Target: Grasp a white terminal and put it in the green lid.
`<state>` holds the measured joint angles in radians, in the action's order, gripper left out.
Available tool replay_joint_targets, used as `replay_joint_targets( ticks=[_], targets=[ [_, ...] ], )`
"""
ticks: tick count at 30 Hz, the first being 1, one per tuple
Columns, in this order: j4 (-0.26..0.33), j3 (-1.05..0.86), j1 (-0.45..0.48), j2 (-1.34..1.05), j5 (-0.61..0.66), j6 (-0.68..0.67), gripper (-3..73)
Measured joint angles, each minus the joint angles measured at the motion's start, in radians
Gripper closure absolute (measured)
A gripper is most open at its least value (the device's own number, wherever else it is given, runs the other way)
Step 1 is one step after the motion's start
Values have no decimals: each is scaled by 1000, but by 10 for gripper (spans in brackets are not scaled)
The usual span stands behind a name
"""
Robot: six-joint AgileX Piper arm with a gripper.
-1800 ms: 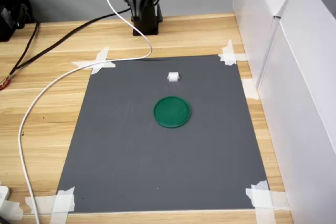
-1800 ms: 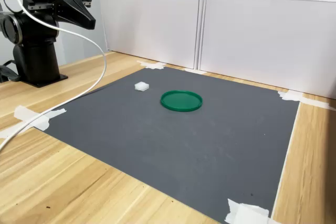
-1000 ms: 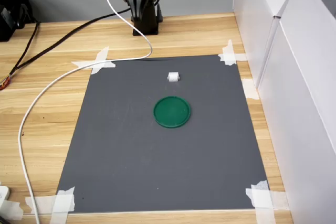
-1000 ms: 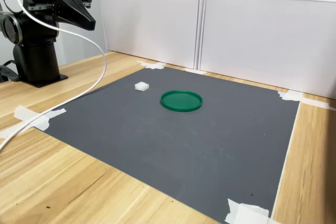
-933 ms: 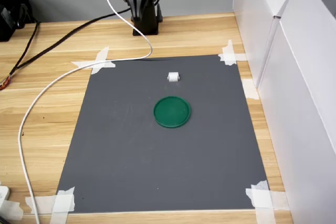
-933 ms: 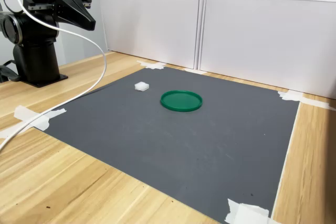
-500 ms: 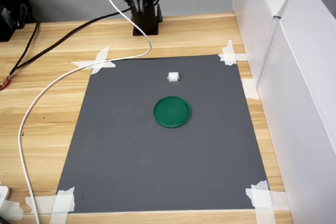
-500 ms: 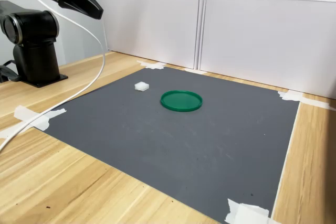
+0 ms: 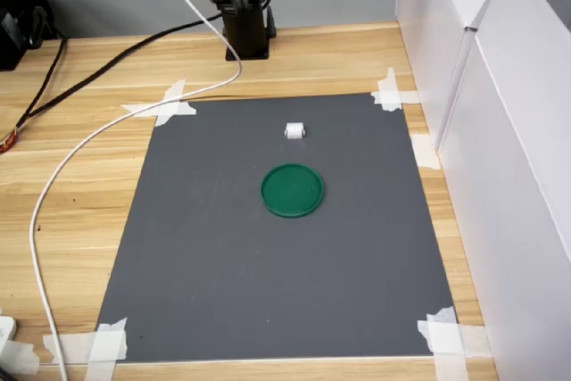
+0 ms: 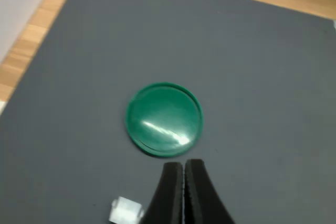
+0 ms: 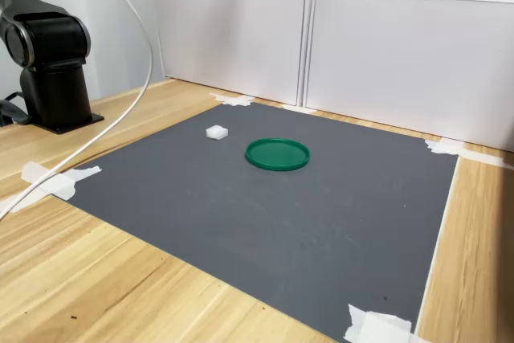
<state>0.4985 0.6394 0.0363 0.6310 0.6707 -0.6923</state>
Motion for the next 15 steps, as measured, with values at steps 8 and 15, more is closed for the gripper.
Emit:
replay_joint_targets(
  ticks=[8, 15],
  targets=[
    [23, 186, -88, 168, 87, -143, 710],
    [-148, 257, -322, 296, 94, -214, 710]
  ],
)
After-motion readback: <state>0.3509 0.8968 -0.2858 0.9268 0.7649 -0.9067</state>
